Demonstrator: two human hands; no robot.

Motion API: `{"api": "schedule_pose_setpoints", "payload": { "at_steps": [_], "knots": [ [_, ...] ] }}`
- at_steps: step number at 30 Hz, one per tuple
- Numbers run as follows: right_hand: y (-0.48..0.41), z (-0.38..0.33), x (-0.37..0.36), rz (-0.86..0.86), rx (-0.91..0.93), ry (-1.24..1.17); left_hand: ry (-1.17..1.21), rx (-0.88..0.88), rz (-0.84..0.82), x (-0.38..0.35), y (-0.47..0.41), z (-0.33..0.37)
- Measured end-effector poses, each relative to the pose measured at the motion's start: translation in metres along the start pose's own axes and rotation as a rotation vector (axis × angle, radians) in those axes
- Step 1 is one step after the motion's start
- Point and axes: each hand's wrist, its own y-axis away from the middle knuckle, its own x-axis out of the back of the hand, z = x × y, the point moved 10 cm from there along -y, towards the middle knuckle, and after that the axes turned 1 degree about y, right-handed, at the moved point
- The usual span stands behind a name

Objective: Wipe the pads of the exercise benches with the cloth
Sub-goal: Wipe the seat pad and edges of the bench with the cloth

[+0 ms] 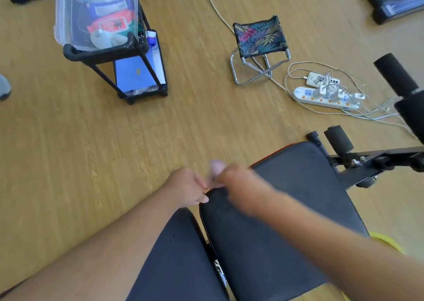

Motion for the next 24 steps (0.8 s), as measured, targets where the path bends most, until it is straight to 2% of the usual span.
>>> {"api": "schedule_pose_setpoints", "payload": {
  "at_steps": [2,4,7,9,11,12,14,16,18,21,24],
  "knots": [
    [0.0,-0.053,-0.019,-0.003,0.205,0.058,-0.041,0.025,0.014,0.002,-0.002,0.0],
    [-0.001,-0.029,-0.017,-0.015,0.196,0.029,-0.05,0.032,-0.004,0.001,-0.001,0.0],
    [0.005,0.071,0.012,-0.039,0.026,0.094,-0.071,0.007,-0.033,-0.002,0.001,0.001],
    [0.017,0.143,0.049,-0.061,-0.22,0.149,-0.108,-0.023,-0.024,-0.004,0.0,0.003],
    [0.023,0.176,0.067,-0.085,-0.405,0.174,-0.114,-0.071,0.001,-0.004,0.0,0.009],
    [0.02,0.168,0.065,-0.09,-0.407,0.139,-0.097,-0.095,0.011,-0.005,-0.001,0.014],
    [0.004,0.109,0.04,-0.139,-0.243,0.077,-0.083,-0.127,0.021,-0.009,0.0,0.022],
    [0.001,0.024,0.003,-0.193,0.036,0.056,-0.121,-0.156,0.045,-0.014,-0.001,0.029],
    [0.01,-0.01,-0.001,-0.102,0.186,0.141,-0.208,-0.178,0.088,-0.017,-0.001,0.035],
    [0.019,0.065,0.024,-0.004,0.054,0.089,-0.286,-0.206,0.083,-0.027,-0.003,0.038],
    [0.036,0.173,0.056,0.074,-0.257,-0.008,-0.312,-0.243,0.12,-0.03,-0.002,0.041]
  ]
}}
